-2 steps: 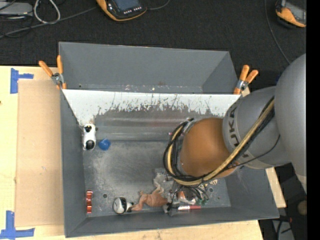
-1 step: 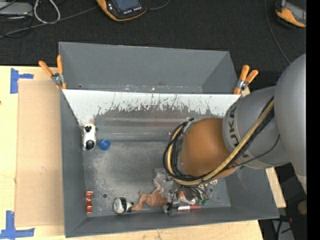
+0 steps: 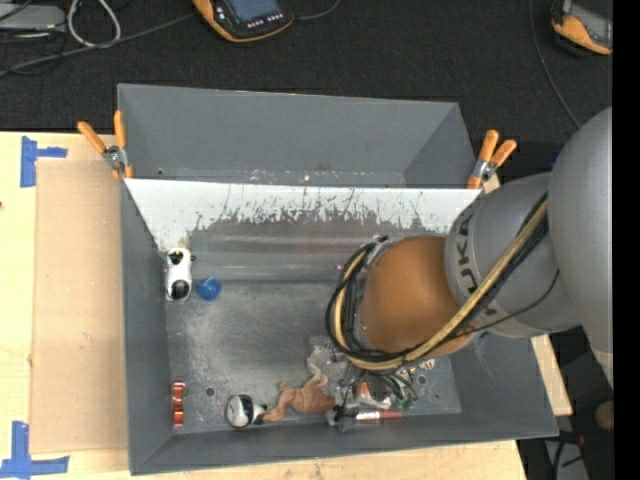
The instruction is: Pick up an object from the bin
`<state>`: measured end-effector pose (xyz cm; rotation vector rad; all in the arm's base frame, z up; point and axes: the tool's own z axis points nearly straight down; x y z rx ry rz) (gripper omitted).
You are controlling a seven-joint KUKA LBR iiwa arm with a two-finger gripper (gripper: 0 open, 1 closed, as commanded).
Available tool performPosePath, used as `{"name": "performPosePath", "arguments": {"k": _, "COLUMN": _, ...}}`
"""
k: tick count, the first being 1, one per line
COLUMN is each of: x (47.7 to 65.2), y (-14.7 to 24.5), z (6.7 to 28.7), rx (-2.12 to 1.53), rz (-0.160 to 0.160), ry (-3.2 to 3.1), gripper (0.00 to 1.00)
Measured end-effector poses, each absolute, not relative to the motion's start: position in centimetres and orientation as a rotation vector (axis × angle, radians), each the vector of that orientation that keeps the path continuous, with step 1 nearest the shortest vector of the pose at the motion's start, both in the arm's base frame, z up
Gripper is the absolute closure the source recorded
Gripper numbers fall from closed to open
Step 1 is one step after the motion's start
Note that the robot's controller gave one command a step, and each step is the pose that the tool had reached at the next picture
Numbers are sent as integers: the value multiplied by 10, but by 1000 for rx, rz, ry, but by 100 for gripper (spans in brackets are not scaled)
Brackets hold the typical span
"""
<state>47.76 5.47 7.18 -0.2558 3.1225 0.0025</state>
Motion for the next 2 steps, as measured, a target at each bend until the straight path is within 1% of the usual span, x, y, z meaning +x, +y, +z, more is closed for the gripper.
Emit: {"name": "performPosePath", "arguments": {"k": 2, "x": 478, "y": 55, "z": 72, "rx": -254, "rz": 3, "ry": 3123, "gripper": 100}}
